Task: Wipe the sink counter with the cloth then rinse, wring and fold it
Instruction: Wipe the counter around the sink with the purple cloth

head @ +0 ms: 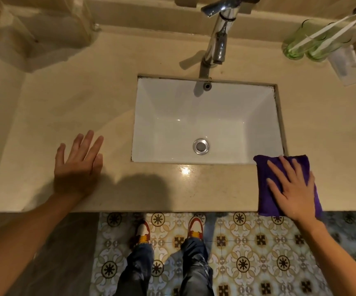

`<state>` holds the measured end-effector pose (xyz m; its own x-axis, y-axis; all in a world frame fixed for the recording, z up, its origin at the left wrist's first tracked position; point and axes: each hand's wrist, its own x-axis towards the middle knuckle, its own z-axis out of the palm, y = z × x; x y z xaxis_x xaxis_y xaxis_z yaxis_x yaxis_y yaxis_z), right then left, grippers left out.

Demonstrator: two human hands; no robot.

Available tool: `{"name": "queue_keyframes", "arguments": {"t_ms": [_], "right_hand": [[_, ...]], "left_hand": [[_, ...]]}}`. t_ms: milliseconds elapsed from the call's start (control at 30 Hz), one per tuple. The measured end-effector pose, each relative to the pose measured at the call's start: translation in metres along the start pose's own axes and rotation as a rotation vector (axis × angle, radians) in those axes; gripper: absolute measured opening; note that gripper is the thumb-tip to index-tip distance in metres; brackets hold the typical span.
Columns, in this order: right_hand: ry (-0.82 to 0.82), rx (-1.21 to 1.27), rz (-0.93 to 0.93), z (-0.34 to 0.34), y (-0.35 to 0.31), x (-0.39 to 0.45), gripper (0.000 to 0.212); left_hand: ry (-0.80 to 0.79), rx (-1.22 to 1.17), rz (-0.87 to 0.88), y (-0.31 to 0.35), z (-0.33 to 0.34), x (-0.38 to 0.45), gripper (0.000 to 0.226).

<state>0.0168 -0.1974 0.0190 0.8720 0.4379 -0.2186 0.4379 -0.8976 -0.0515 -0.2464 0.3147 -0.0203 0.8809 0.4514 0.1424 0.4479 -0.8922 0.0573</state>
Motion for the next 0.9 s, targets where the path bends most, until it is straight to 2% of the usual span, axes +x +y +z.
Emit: {"name": "queue_keyframes", "arguments": {"t_ms": [167,333,533,700,900], "right_hand": [[0.033,0.053,0.2,0.013,-0.064,-0.016,0.055],[0.007,0.028,0.005,0.026,-0.187,-0.03,0.057],[-0.001,0.042,-0.25,0.037,-0.326,-0.044,0.054],[0.016,0.078,-0.299,0.043,-0.381,-0.065,0.053],[-0.014,0.099,-0.372,0.046,-0.429,-0.078,0.053]], "left_hand": [[0.01,0.008,-0.051,0.008,0.0,-0.003,0.052],[-0.066,-0.078,-0.098,0.008,-0.004,-0.003,0.055],[-0.149,-0.068,-0.106,0.005,-0.003,-0.002,0.056],[-0.225,-0.155,-0.108,-0.005,-0.01,0.002,0.054],[-0.077,-0.289,-0.125,-0.039,-0.04,0.049,0.041]]}}
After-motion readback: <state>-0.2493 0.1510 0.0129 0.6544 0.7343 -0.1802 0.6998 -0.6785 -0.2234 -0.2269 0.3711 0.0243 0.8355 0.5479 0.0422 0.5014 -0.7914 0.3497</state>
